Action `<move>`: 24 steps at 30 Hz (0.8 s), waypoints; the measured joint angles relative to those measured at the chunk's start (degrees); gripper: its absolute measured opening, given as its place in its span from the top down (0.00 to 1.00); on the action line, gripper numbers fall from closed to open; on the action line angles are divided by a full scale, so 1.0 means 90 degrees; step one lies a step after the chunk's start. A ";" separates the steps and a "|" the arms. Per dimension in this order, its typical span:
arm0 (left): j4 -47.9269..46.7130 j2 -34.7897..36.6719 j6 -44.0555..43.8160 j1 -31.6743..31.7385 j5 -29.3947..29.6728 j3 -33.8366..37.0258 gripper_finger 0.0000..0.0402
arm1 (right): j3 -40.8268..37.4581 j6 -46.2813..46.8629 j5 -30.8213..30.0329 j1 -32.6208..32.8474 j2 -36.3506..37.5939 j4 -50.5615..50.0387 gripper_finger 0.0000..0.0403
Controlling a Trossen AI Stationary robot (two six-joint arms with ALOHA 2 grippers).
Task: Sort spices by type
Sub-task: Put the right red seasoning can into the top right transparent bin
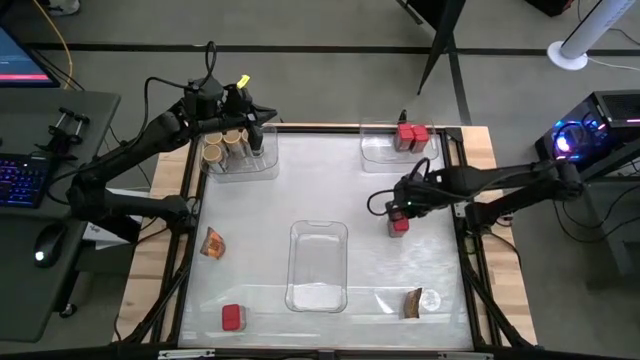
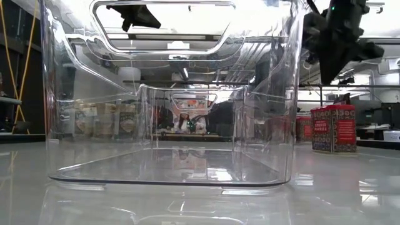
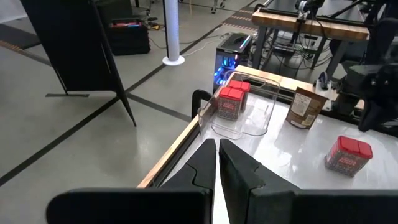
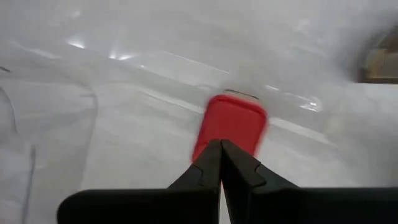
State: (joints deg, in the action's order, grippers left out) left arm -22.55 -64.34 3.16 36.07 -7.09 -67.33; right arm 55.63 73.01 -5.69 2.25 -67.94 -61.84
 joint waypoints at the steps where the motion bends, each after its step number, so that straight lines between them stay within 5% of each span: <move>1: -0.0002 0.0000 0.0002 0.0000 0.0000 0.0000 0.98 | 0.0106 0.0017 -0.0013 0.0014 -0.0015 -0.0146 1.00; 7: -0.0009 0.0000 -0.0005 0.0000 0.0001 0.0000 0.98 | 0.0339 0.0362 0.0285 0.0210 -0.0028 -0.0278 0.91; 18: -0.0029 0.0002 0.0002 0.0000 0.0002 0.0000 0.98 | 0.0282 0.0831 0.0185 0.0587 -0.0136 -0.0297 0.35; 24: -0.0031 0.0000 0.0007 0.0000 0.0002 0.0000 0.98 | 0.0285 0.0736 0.0187 0.0539 -0.0193 -0.0320 0.15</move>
State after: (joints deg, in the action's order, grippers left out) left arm -22.83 -64.34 3.22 36.07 -7.07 -67.33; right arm 58.20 79.64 -4.01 7.10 -69.67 -64.72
